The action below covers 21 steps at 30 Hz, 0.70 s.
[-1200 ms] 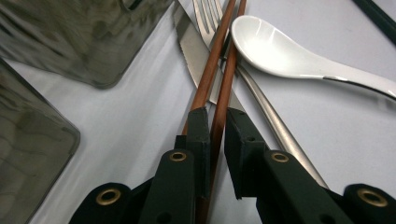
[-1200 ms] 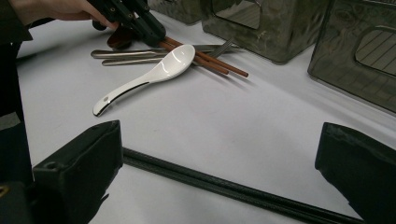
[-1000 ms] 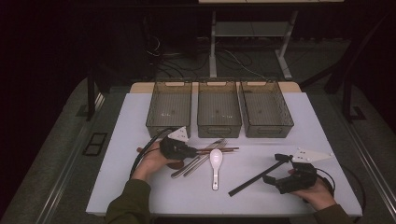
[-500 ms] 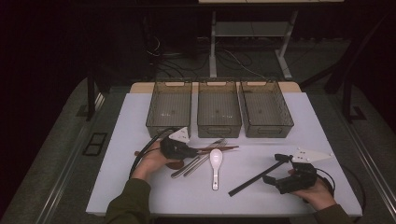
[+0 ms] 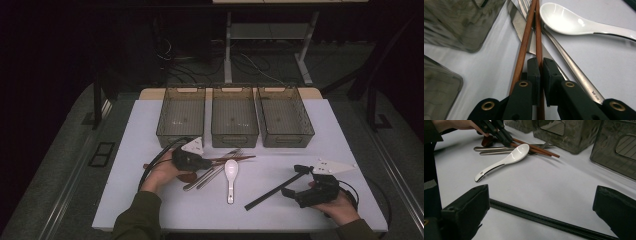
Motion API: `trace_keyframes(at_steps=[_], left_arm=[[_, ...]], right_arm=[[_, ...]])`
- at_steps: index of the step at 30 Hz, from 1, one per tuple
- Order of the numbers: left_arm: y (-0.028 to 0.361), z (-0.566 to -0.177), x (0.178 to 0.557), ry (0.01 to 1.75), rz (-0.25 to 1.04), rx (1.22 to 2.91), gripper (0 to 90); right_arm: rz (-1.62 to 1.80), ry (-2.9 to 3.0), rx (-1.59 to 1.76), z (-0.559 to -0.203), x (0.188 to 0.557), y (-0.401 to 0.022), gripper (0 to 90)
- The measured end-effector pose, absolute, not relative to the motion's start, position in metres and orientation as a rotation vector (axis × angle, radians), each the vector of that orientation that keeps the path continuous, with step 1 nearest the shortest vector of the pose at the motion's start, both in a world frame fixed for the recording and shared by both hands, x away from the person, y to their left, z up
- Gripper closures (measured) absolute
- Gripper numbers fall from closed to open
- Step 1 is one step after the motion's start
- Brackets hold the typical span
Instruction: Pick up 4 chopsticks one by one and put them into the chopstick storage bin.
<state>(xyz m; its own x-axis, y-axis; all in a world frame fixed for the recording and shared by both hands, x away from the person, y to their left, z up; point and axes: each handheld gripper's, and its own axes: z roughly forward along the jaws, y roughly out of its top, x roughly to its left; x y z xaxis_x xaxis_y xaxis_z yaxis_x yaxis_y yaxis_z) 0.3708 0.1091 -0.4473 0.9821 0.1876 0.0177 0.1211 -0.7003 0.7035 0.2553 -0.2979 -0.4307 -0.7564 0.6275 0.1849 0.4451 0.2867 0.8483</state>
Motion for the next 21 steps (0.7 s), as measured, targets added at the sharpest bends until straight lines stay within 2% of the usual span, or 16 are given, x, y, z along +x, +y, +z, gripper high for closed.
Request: trace_keyframes(at_steps=[21], left_arm=[[0.1077, -0.4389, 0.3681, 0.177, 0.153, 2.334, 83.7]], right_arm=[[1.464, 2.366, 0.997, -0.4307, 0.2552, -0.2978, 1.0]])
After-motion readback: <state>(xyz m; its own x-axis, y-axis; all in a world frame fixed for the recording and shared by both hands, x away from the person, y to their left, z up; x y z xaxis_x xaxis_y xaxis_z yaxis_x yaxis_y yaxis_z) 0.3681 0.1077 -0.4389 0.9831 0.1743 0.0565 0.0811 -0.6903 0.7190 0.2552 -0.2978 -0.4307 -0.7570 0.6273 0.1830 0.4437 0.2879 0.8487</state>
